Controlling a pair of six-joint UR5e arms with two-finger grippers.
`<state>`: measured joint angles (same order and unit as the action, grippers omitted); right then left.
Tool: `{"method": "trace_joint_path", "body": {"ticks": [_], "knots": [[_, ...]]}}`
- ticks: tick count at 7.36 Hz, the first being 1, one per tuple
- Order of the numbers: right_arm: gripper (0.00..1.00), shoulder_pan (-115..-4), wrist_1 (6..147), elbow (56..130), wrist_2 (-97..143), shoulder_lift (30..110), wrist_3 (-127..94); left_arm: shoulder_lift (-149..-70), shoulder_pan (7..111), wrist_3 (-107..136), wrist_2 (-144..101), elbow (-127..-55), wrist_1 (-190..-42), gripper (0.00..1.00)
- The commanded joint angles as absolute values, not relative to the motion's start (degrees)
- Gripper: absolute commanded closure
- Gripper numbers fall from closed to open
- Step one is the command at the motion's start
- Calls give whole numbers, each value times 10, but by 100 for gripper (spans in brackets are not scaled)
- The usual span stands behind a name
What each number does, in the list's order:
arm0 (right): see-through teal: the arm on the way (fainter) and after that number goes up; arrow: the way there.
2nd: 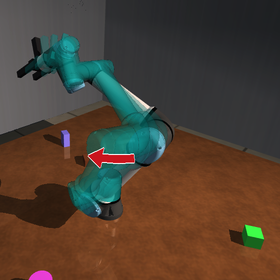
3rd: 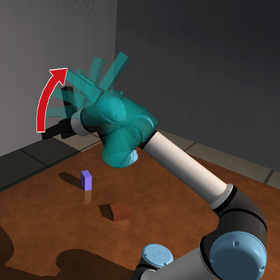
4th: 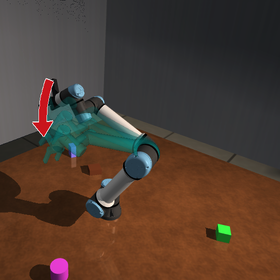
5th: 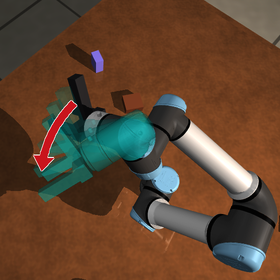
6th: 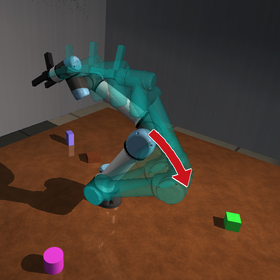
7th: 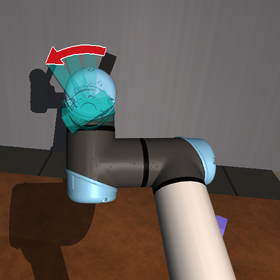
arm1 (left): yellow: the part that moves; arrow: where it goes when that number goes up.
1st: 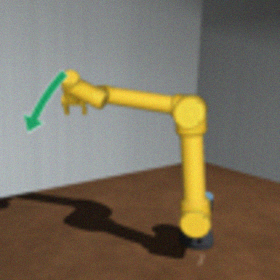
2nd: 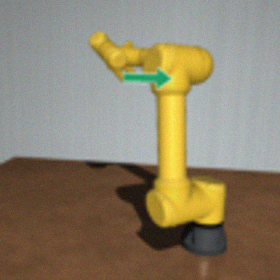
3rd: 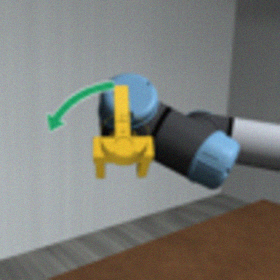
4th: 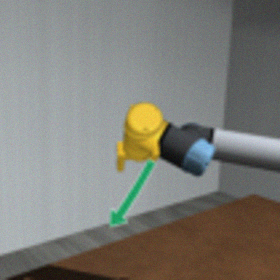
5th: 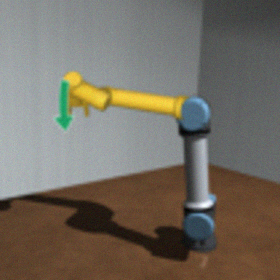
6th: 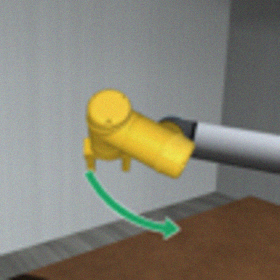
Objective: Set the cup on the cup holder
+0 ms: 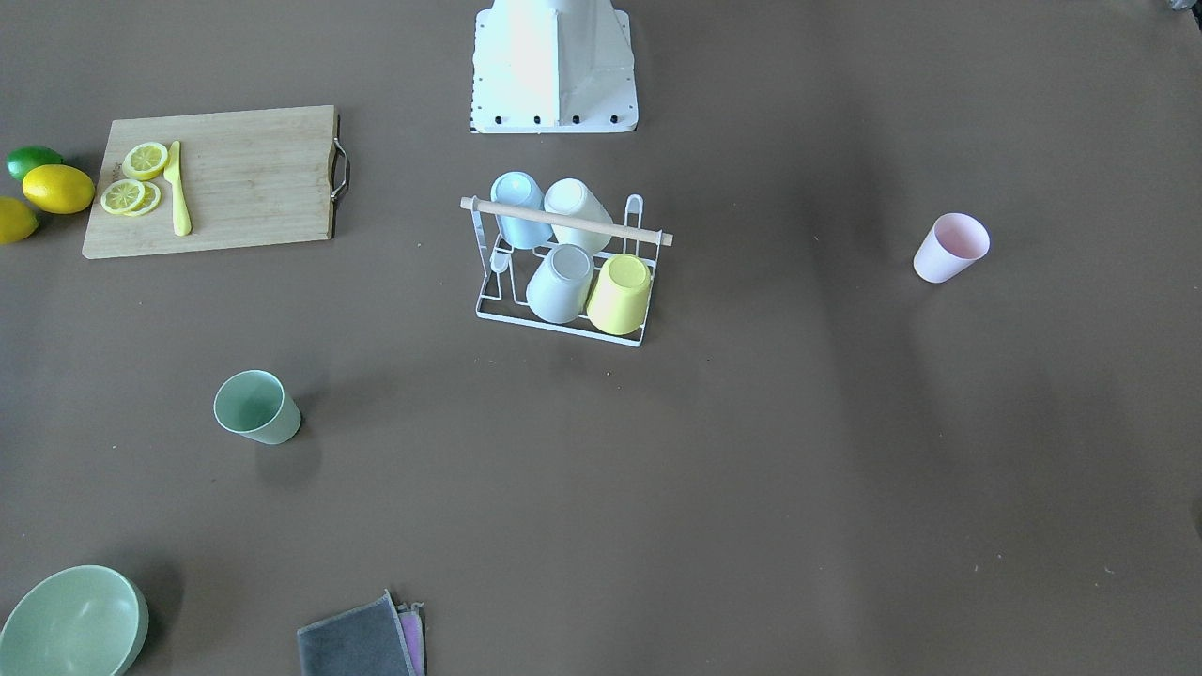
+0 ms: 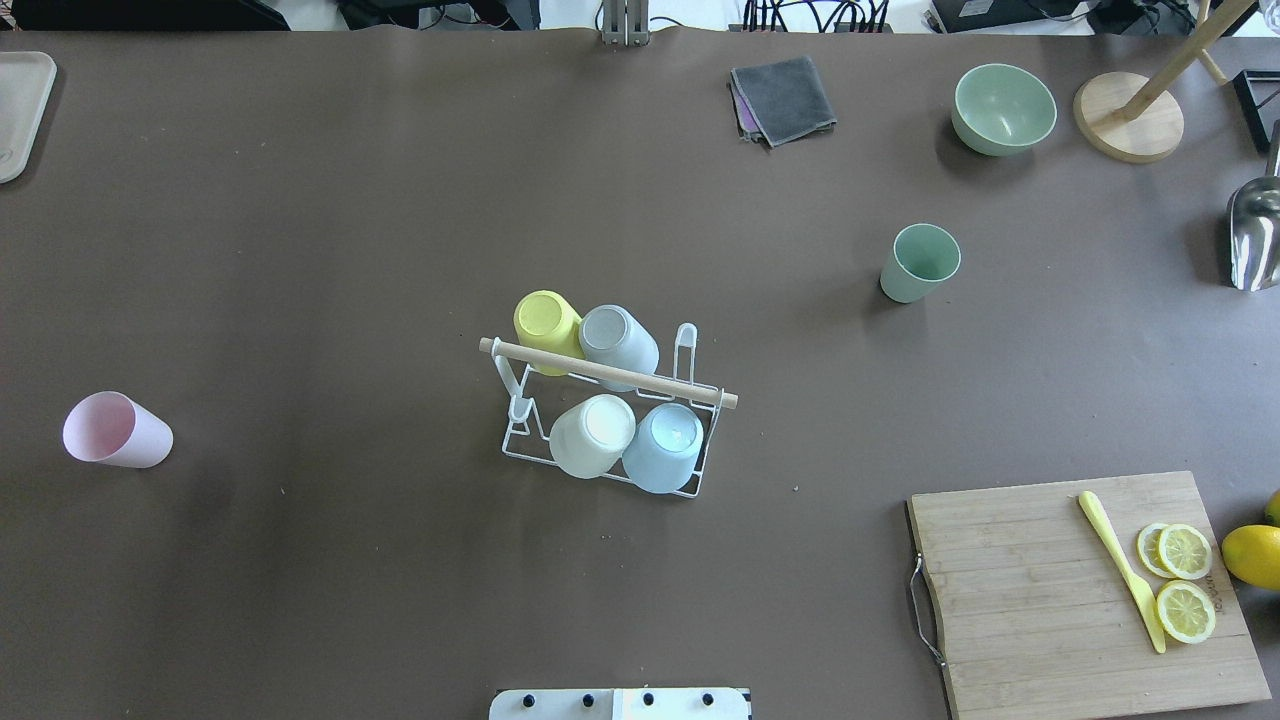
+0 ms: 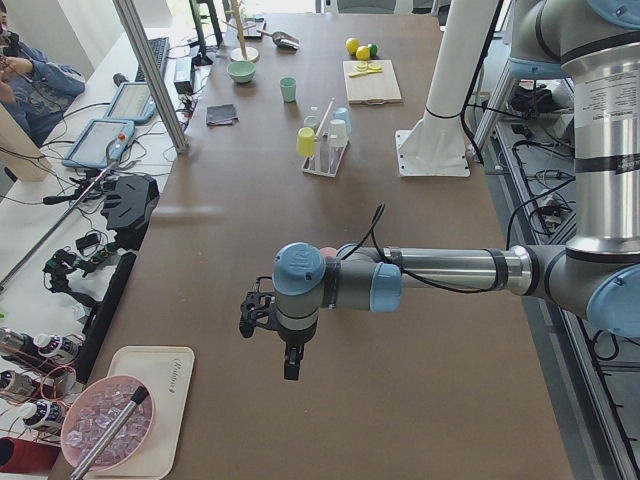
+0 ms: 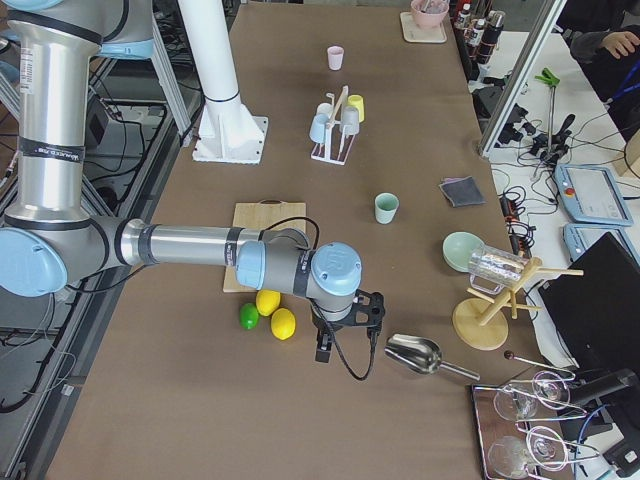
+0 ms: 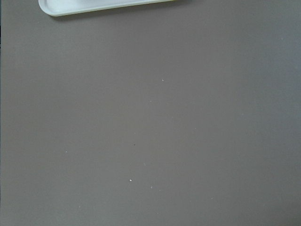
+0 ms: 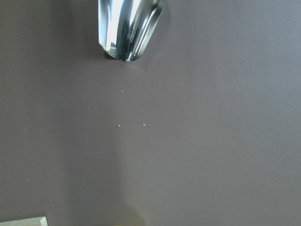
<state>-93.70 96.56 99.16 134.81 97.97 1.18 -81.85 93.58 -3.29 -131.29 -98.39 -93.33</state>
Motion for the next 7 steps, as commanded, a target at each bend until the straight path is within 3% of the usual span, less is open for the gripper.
{"method": "trace_joint_path", "body": {"ticks": [1, 4, 7], "knots": [[0, -937, 960, 991, 1347, 977, 13, -819, 929, -36, -1328, -983, -936, 2], [0, -936, 960, 990, 1347, 978, 14, -854, 864, -34, -1329, -987, -925, 2], [0, -936, 959, 990, 1348, 980, 14, -956, 805, -31, -1325, -1003, -734, 2]]}}
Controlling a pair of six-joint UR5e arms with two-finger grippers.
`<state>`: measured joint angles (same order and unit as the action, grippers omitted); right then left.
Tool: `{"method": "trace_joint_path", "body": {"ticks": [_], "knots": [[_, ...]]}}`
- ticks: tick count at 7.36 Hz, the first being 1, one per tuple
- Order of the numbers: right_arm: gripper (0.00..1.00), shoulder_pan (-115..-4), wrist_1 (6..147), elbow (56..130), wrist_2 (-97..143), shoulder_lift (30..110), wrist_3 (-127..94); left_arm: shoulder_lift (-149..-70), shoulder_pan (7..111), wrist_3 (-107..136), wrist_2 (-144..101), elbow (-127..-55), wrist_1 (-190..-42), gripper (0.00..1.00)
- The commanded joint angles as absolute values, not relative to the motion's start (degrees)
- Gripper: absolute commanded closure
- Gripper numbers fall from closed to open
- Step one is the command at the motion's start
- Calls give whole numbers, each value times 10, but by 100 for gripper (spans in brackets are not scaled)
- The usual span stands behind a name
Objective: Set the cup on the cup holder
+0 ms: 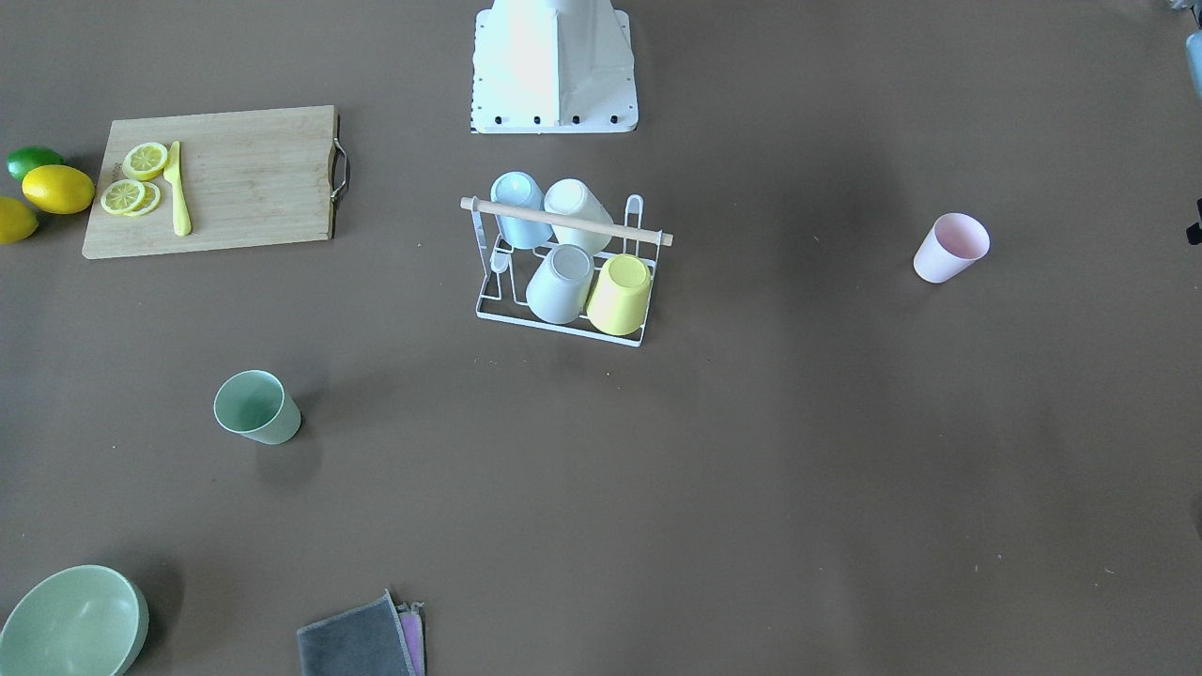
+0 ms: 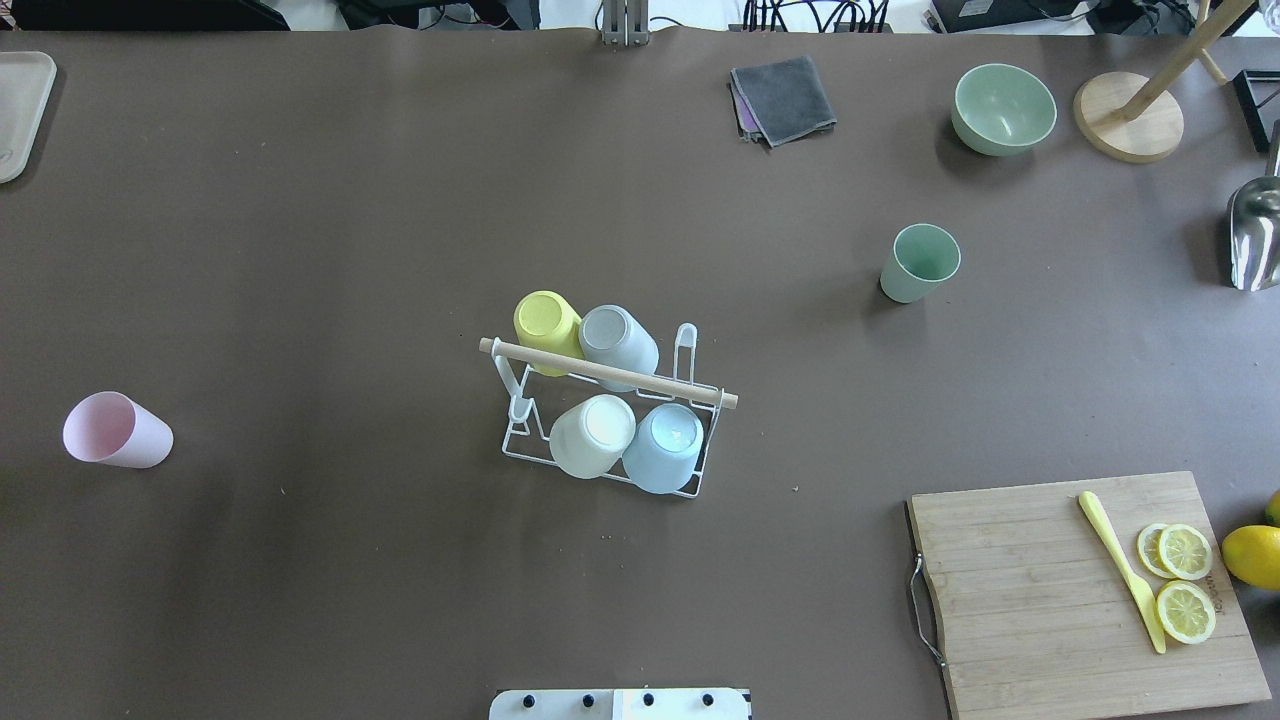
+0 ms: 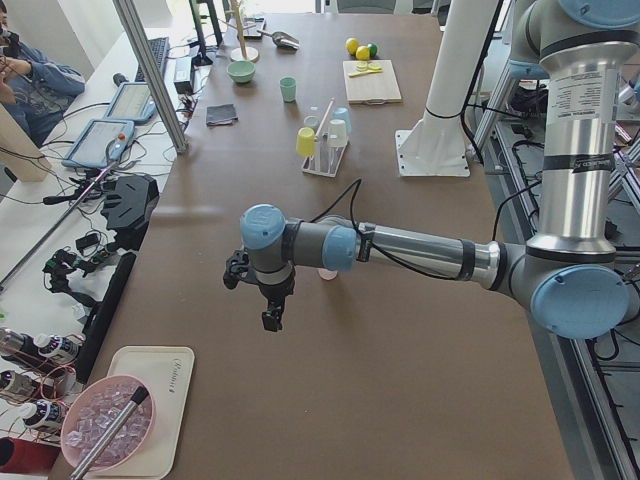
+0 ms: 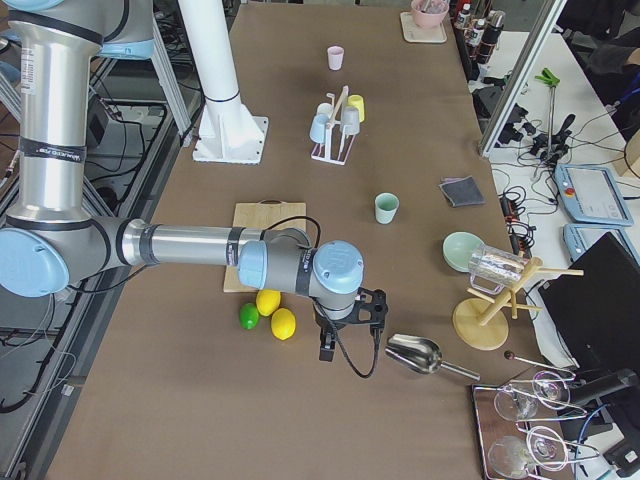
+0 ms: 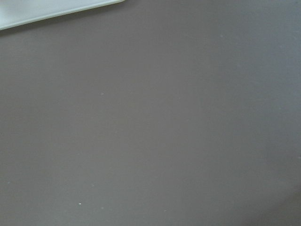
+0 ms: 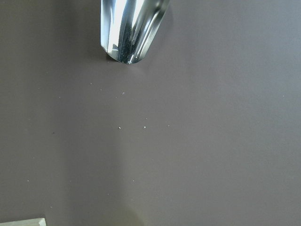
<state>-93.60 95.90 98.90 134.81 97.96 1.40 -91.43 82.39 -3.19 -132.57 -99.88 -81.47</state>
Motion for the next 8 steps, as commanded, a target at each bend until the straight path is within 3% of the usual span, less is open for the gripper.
{"method": "trace_joint_path", "body": {"ticks": [1, 8], "knots": [[0, -936, 959, 990, 1349, 980, 14, -988, 796, -31, -1325, -1003, -658, 2], [0, -936, 959, 992, 1351, 978, 18, -1130, 692, -31, -1316, -967, -383, 2]]}}
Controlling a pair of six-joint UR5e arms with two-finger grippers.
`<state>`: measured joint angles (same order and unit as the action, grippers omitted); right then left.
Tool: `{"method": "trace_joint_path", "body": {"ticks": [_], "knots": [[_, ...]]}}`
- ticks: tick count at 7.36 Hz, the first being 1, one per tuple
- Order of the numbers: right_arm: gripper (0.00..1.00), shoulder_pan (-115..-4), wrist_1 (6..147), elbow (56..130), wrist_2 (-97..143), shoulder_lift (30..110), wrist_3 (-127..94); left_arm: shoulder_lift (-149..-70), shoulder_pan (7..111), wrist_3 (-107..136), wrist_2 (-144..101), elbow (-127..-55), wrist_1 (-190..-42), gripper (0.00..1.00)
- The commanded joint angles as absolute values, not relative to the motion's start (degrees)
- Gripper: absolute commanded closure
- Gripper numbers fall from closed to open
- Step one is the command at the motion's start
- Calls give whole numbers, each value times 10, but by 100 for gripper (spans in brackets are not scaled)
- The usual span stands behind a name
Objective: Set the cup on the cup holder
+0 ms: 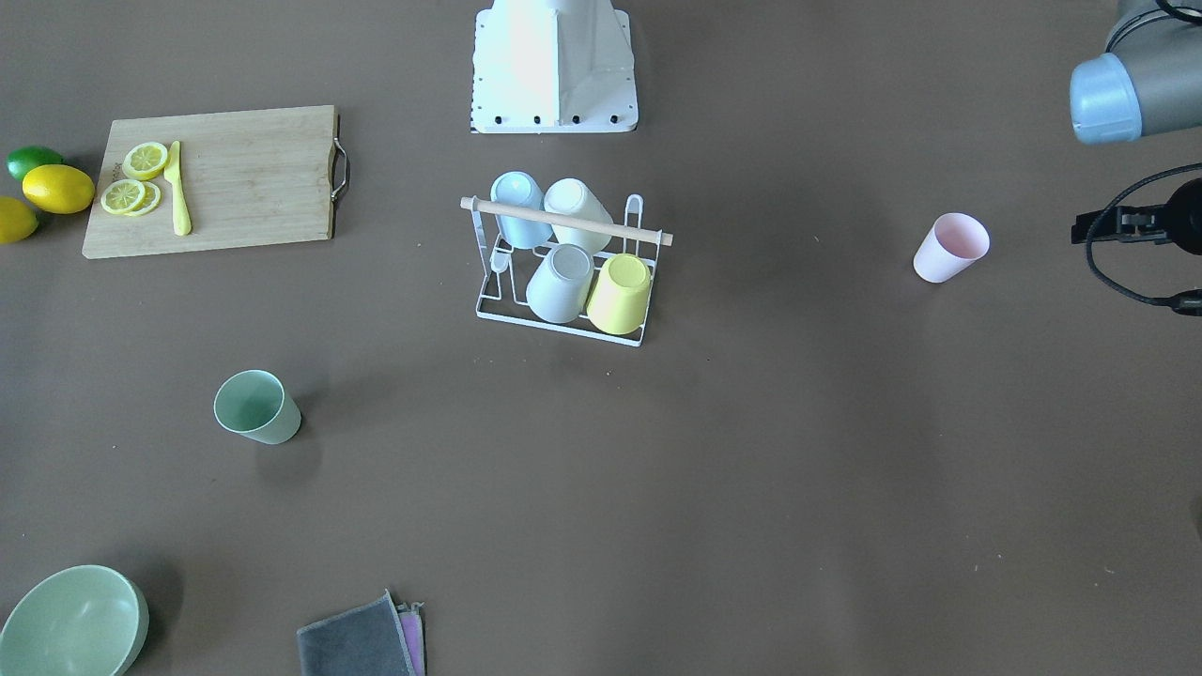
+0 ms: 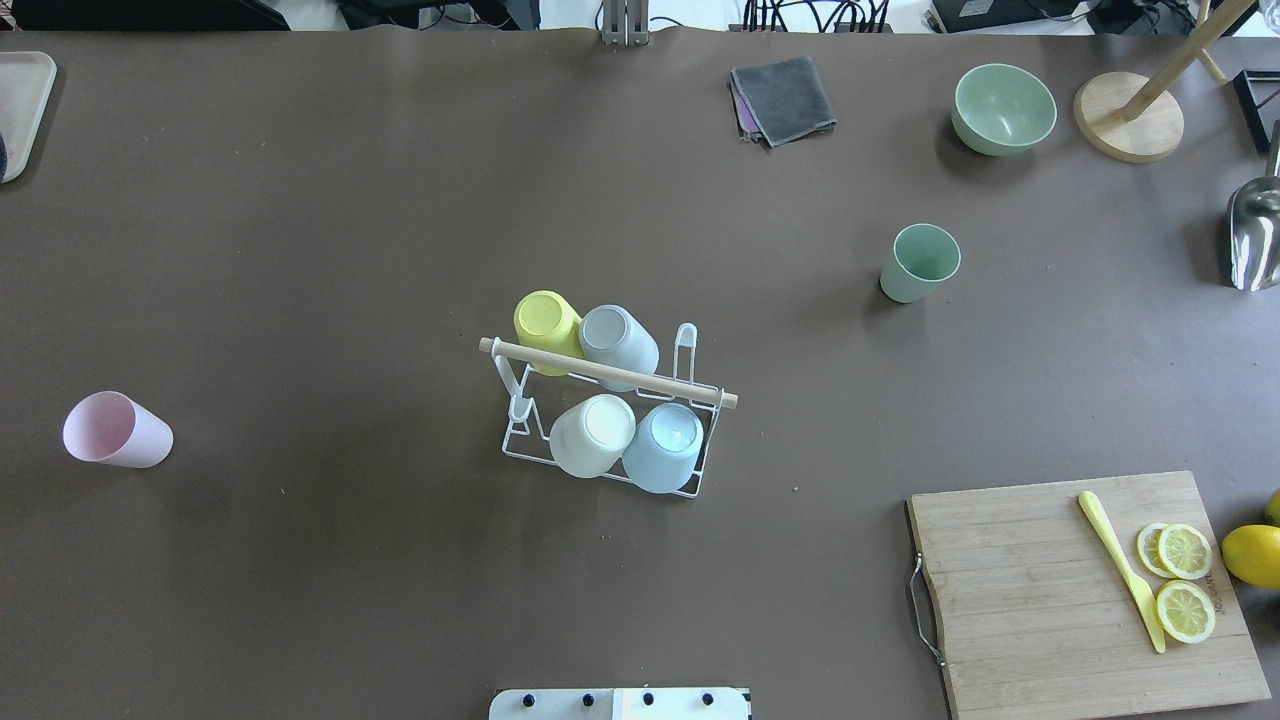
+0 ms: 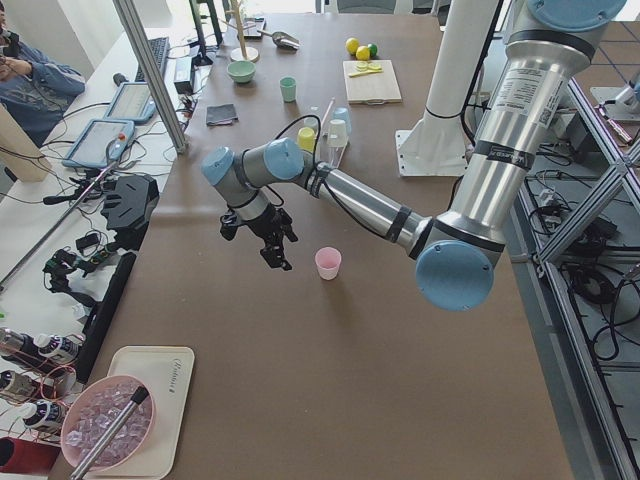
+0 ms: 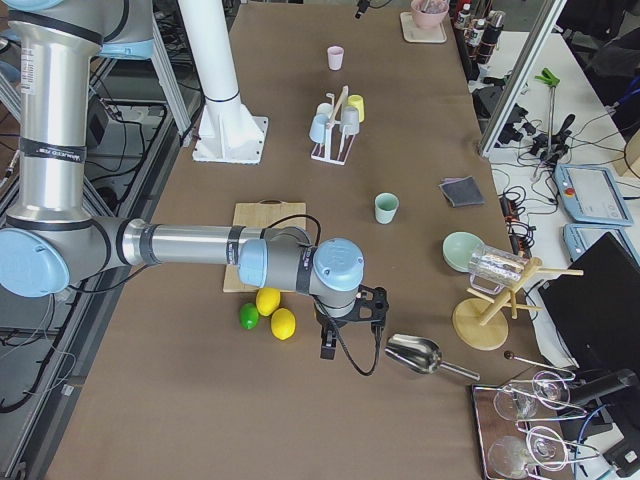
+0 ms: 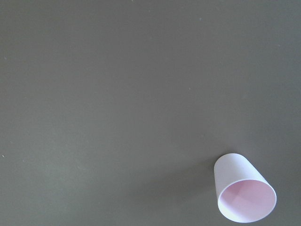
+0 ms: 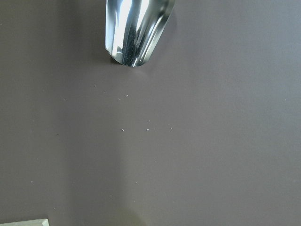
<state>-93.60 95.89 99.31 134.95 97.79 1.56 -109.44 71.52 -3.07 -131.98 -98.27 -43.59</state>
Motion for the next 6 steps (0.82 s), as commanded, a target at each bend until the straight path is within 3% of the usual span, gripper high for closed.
{"method": "trace_joint_path", "body": {"ticks": [1, 6], "knots": [[0, -936, 959, 991, 1351, 977, 19, -1133, 681, -30, -1310, -962, -328, 2], [0, -903, 906, 1009, 1410, 976, 50, -1187, 610, -150, -1201, -933, -317, 2]]}}
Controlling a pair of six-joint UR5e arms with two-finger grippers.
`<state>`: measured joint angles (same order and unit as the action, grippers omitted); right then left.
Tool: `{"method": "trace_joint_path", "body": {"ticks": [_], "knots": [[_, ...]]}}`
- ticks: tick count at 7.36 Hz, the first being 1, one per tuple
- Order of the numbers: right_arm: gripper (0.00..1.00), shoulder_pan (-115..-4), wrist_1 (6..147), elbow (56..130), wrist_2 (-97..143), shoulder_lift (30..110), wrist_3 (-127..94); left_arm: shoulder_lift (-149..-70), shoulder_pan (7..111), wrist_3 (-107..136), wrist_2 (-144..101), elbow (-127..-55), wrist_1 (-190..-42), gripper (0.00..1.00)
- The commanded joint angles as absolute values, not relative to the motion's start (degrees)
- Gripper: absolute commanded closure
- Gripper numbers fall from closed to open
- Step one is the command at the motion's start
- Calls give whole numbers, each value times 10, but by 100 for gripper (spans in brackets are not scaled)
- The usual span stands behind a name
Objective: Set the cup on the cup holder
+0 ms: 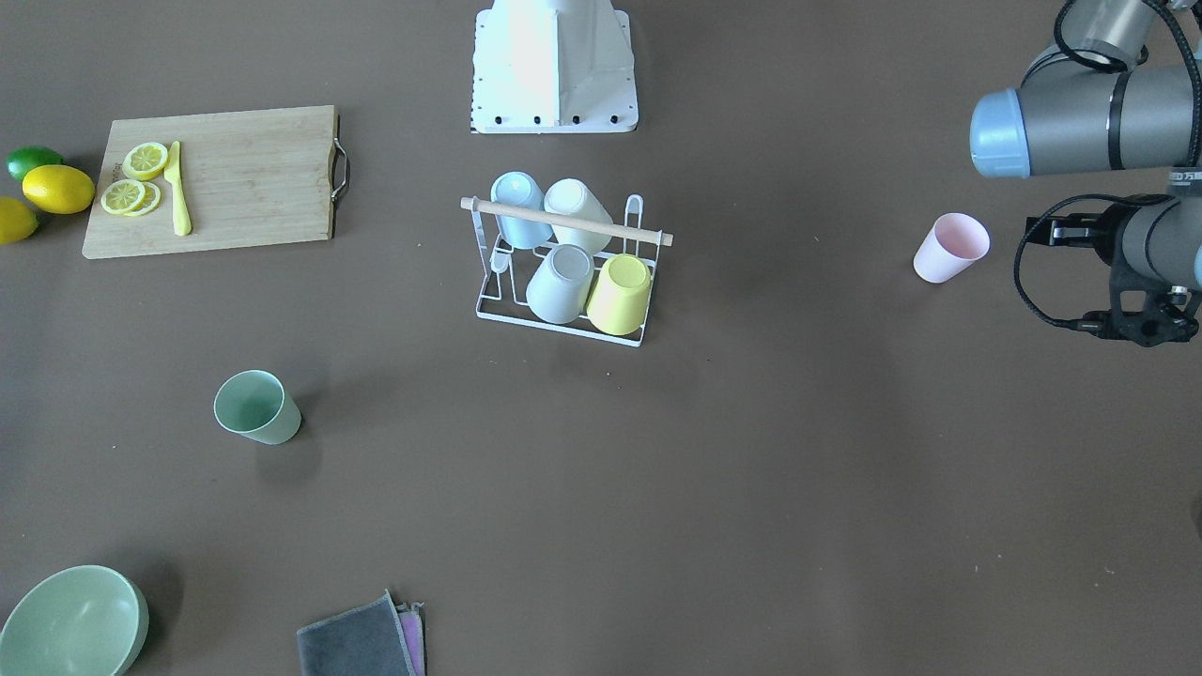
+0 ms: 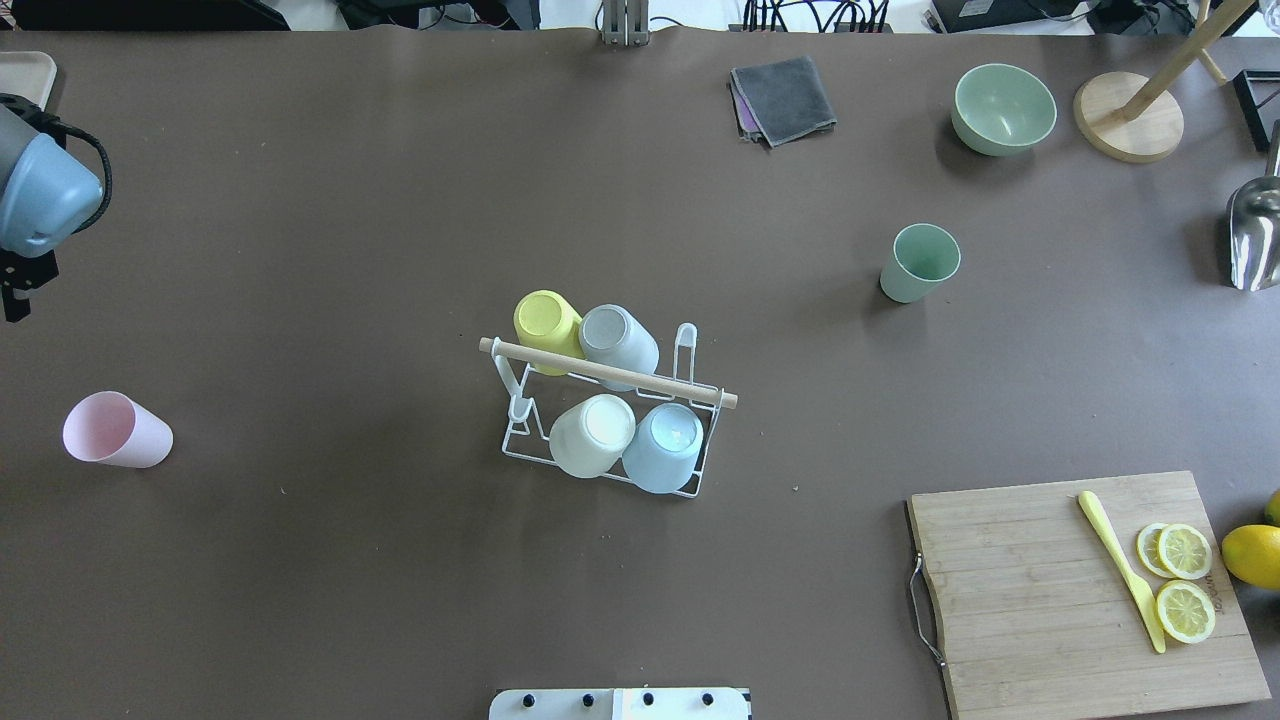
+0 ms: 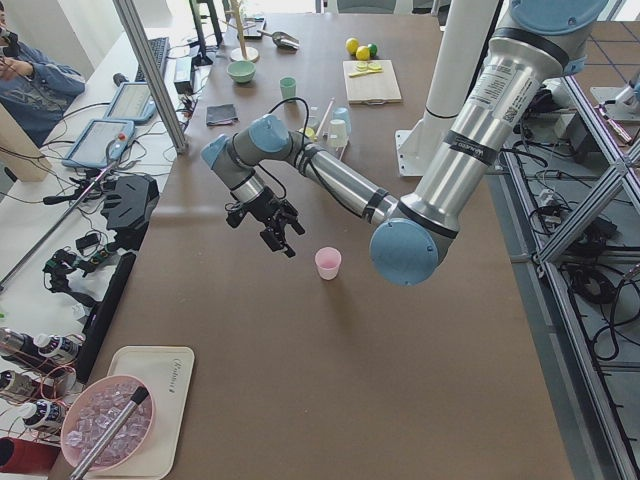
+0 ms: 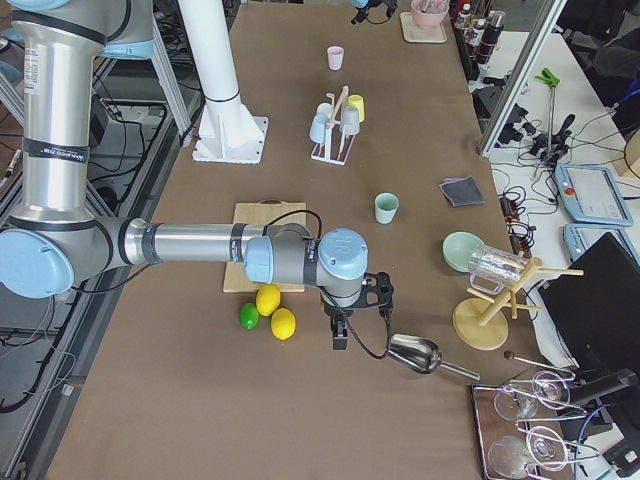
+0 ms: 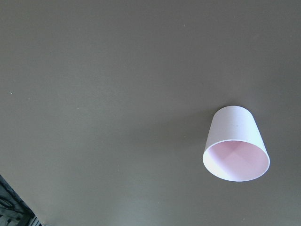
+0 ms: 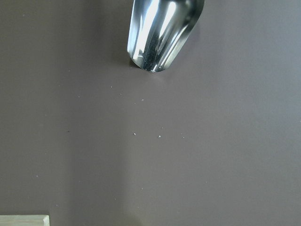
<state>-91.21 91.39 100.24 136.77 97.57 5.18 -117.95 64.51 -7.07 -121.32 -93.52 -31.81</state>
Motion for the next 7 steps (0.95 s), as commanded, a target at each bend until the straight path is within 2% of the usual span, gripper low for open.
{"method": "trace_joint_path", "body": {"ticks": [1, 3, 5, 6, 7], "knots": [[0, -873, 905, 1022, 1414, 968, 31, -1190, 605, -191, -1201, -936, -318, 2], [0, -802, 907, 1051, 1391, 923, -89, -1213, 599, -238, -1180, -905, -321, 2], [0, -744, 934, 1054, 1338, 872, -105, -1229, 555, -234, -1163, -855, -354, 2], [0, -704, 958, 1050, 1330, 836, -105, -1235, 552, -234, -1163, -850, -365, 2], [0, -698, 1022, 1021, 1329, 766, -105, -1235, 532, -234, -1170, -833, -368, 2]]}}
